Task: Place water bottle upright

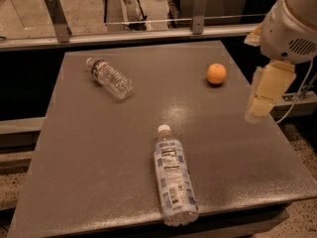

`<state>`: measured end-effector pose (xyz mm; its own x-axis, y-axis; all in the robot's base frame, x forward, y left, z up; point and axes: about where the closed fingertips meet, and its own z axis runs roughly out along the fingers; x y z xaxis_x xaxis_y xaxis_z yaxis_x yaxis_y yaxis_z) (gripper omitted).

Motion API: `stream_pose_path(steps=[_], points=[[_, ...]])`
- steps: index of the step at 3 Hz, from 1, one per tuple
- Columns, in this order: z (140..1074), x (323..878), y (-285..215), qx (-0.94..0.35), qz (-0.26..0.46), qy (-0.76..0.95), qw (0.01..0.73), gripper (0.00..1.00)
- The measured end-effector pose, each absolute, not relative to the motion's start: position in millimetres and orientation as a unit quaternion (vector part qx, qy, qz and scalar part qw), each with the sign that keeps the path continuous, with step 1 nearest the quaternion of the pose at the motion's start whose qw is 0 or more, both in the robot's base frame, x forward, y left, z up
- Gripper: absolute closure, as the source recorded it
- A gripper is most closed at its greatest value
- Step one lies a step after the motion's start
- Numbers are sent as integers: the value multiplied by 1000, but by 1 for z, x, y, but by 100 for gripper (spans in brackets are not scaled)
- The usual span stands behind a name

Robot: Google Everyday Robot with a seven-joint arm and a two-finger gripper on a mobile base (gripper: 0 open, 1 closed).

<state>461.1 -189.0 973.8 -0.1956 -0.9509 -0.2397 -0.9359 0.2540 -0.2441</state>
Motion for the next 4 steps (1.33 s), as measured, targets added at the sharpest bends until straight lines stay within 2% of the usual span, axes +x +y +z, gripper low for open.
stream_pose_path(steps=[2, 4], points=[[956, 552, -89, -602, 19, 774, 194, 0], [933, 632, -3, -536, 54, 816, 210, 0]])
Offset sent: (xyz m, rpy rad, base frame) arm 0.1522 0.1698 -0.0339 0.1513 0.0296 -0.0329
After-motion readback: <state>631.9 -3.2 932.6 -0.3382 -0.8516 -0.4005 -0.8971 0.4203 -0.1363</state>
